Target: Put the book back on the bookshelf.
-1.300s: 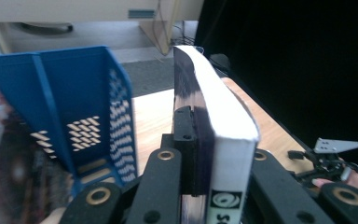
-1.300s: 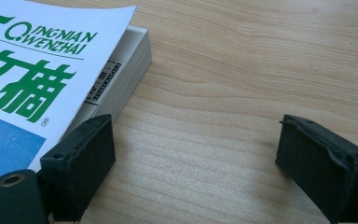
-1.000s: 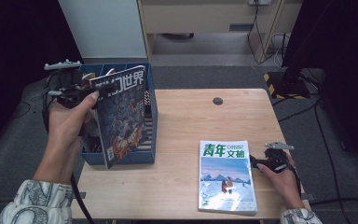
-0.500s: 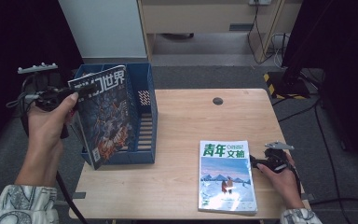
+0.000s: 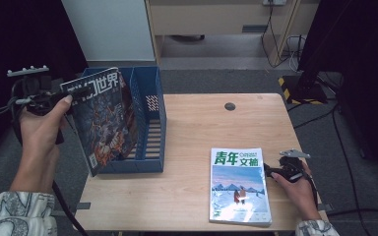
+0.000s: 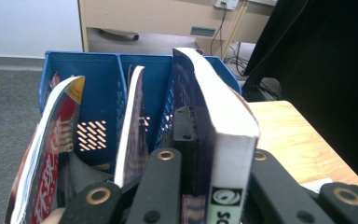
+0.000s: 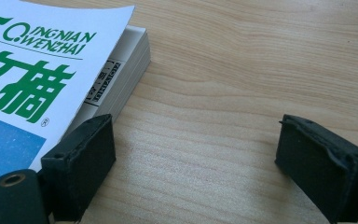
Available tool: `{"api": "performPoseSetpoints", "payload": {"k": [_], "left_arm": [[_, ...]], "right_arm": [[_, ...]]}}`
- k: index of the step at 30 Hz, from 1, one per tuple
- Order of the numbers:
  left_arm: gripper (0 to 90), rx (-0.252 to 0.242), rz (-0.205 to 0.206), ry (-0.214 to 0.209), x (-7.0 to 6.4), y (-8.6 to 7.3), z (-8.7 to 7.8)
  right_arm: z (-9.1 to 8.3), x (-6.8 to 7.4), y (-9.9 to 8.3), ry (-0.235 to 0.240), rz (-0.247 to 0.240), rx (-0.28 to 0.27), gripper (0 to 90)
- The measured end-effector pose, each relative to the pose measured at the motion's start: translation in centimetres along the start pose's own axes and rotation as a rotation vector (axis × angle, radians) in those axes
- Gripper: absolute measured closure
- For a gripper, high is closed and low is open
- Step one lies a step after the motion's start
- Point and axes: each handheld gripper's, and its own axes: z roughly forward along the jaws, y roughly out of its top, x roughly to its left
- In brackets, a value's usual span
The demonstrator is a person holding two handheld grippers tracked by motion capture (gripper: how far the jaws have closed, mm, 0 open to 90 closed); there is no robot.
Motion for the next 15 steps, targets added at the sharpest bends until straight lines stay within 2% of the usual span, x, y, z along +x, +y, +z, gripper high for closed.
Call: {"api": "performPoseSetpoints", "payload": {"k": [8,15], "left_arm": [[82.3,0.012,-0.007,0.034,0.7,0.4,2.2],[82.3,-0.004,-0.016,0.06,1.1,0.9,3.7]], "right_arm": [[0.0,0.0,0.0,-0.002,0.003,0.0,11.9],[-0.1,0.1,0.0,-0.005,0.006,0.0,12.0]]}}
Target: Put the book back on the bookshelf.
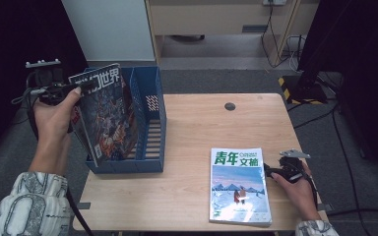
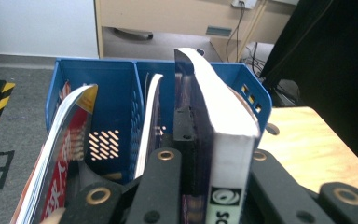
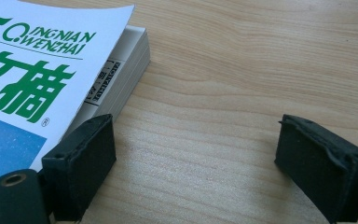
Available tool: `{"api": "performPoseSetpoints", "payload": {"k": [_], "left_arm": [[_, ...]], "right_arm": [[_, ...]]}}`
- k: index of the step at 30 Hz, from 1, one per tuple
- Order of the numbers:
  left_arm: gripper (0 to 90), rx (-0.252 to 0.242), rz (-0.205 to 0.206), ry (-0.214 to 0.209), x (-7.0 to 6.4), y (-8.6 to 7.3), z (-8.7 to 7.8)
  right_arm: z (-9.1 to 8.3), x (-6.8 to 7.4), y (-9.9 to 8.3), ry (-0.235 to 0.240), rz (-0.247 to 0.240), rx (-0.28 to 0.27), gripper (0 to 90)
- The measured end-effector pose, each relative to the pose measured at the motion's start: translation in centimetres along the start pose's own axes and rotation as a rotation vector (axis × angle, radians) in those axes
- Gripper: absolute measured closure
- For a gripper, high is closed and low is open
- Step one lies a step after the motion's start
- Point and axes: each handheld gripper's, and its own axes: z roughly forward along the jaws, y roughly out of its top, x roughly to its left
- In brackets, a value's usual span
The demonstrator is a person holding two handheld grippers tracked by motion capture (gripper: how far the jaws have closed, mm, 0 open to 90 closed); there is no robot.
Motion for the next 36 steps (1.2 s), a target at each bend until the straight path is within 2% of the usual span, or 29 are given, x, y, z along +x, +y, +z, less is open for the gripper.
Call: {"api": "performPoseSetpoints", "payload": {"k": [7,22,36], "left_arm": [[82.3,0.003,0.002,0.022,-0.1,0.1,1.2],[82.2,0.024,0.022,0.018,-0.6,0.0,3.9],[82.2,0.027,0.031,0.023,-0.7,-1.0,5.7]], "right_arm": [[0.0,0.0,0.0,0.0,0.0,0.001,12.0],[0.0,0.0,0.0,0.0,0.0,0.001,12.0],[0.0,0.0,0.0,0.0,0.0,0.0,12.0]]}}
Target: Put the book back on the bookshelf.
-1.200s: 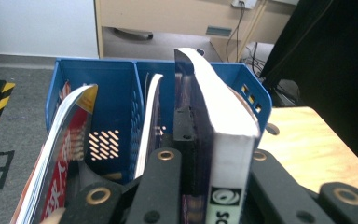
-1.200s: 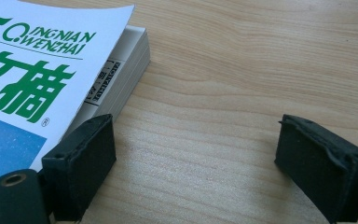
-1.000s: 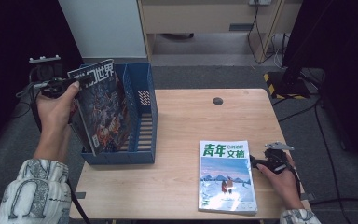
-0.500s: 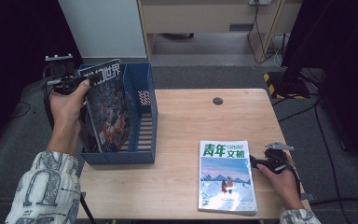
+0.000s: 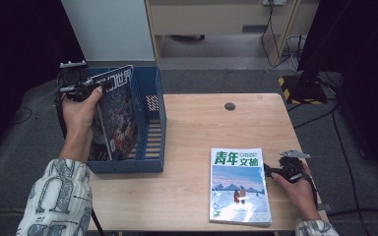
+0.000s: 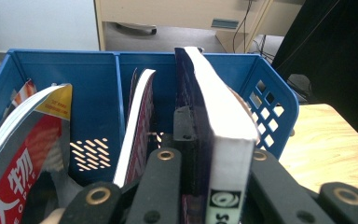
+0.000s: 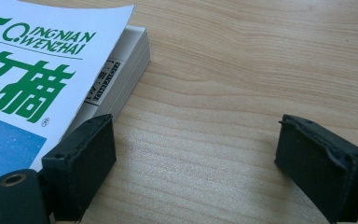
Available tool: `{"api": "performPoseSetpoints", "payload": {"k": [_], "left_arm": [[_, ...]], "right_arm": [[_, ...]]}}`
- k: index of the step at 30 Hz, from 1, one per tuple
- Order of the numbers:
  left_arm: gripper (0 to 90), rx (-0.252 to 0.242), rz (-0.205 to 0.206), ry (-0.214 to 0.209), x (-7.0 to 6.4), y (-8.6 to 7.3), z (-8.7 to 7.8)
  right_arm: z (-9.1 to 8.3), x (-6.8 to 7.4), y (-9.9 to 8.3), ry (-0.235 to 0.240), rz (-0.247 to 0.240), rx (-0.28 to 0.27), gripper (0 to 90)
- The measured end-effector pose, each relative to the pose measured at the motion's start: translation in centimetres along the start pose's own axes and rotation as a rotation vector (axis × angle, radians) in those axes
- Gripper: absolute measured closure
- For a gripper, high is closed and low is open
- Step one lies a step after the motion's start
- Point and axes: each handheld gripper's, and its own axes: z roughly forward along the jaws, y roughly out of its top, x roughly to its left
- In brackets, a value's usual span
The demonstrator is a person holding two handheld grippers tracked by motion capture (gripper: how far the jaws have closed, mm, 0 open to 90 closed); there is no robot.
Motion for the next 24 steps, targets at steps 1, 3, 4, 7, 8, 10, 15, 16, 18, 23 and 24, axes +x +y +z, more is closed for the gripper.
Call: {"api": "performPoseSetpoints", "payload": {"k": [1,3,4,7,8,10,15,16,18,23,24], "left_arm": [[82.2,-0.003,-0.004,0.001,0.1,-0.1,0.0],[82.2,-0.01,-0.007,-0.002,0.1,-0.2,0.0],[82.2,-0.013,-0.007,-0.003,0.2,-0.3,0.0],[82.2,-0.029,-0.007,-0.004,0.2,-0.7,0.0],[82.2,-0.035,-0.009,-0.004,0.2,-0.9,0.0],[82.2,-0.042,-0.011,-0.006,0.2,-1.0,0.1],[82.2,-0.06,-0.009,-0.008,0.3,-1.4,0.1],[82.2,-0.066,-0.01,-0.008,0.4,-1.5,0.1],[82.2,-0.077,-0.011,-0.008,0.4,-1.6,0.2],[82.2,-0.116,-0.022,-0.018,0.4,-2.4,0.5],[82.1,-0.119,-0.023,-0.022,0.5,-2.5,0.5]], "right_arm": [[0.0,0.0,0.0,0.0,0.0,0.0,12.0],[0.0,0.0,0.0,0.0,0.0,0.0,12.0],[0.0,0.0,0.0,0.0,0.0,0.0,12.0],[0.0,0.0,0.0,0.0,0.0,0.0,12.0],[0.0,0.0,0.0,0.0,0.0,0.0,12.0],[0.0,0.0,0.0,0.0,0.0,0.0,12.0],[0.0,0.0,0.0,0.0,0.0,0.0,12.0],[0.0,0.0,0.0,0.0,0.0,0.0,12.0],[0.0,0.0,0.0,-0.001,0.0,0.0,12.0],[0.0,0.0,0.0,-0.001,0.0,0.0,12.0],[0.0,0.0,0.0,0.0,0.003,0.002,12.0]]}}
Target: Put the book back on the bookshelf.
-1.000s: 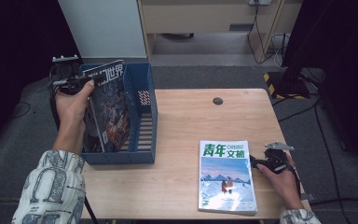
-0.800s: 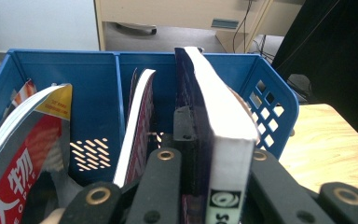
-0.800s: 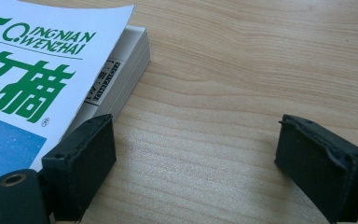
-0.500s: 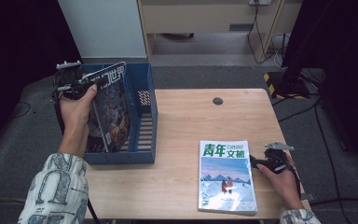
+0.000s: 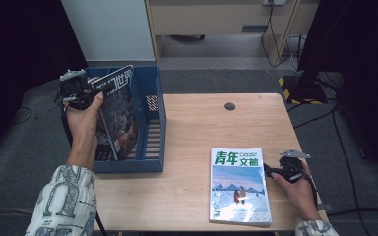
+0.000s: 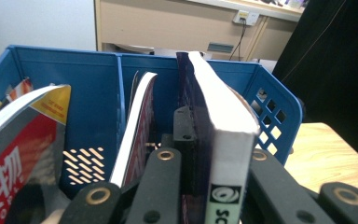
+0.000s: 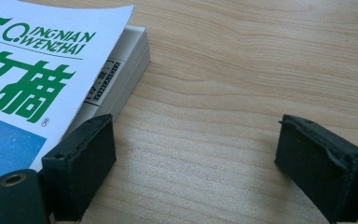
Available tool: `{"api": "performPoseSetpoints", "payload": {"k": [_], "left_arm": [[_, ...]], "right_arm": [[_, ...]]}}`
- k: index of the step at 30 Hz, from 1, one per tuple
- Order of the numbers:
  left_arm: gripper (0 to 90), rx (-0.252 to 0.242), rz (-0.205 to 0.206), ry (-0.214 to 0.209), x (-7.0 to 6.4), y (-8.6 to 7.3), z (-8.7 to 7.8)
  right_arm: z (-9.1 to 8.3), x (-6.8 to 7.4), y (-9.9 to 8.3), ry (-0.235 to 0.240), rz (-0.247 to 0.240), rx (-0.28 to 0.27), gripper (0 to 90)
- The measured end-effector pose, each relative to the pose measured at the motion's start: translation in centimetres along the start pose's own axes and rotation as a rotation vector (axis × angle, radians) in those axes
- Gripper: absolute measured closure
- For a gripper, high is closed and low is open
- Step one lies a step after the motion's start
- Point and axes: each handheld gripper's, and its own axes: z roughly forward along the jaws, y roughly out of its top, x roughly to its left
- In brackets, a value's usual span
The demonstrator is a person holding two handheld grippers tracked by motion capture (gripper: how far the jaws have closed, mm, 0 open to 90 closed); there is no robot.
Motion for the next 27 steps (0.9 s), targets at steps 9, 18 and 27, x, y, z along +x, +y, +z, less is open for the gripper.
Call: {"api": "performPoseSetpoints", "payload": {"k": [9,18,27], "left_arm": [[82.1,-0.073,0.002,0.017,0.1,-1.2,0.0],[82.0,-0.098,0.002,0.011,0.1,-2.3,0.3],[82.1,-0.092,0.014,0.025,-0.3,-3.2,0.4]], "right_arm": [[0.0,-0.1,0.0,0.0,-0.011,0.001,12.0],[0.0,-0.1,0.0,-0.001,-0.009,0.0,12.0],[0.0,-0.1,0.0,-0.001,-0.009,0.0,12.0]]}}
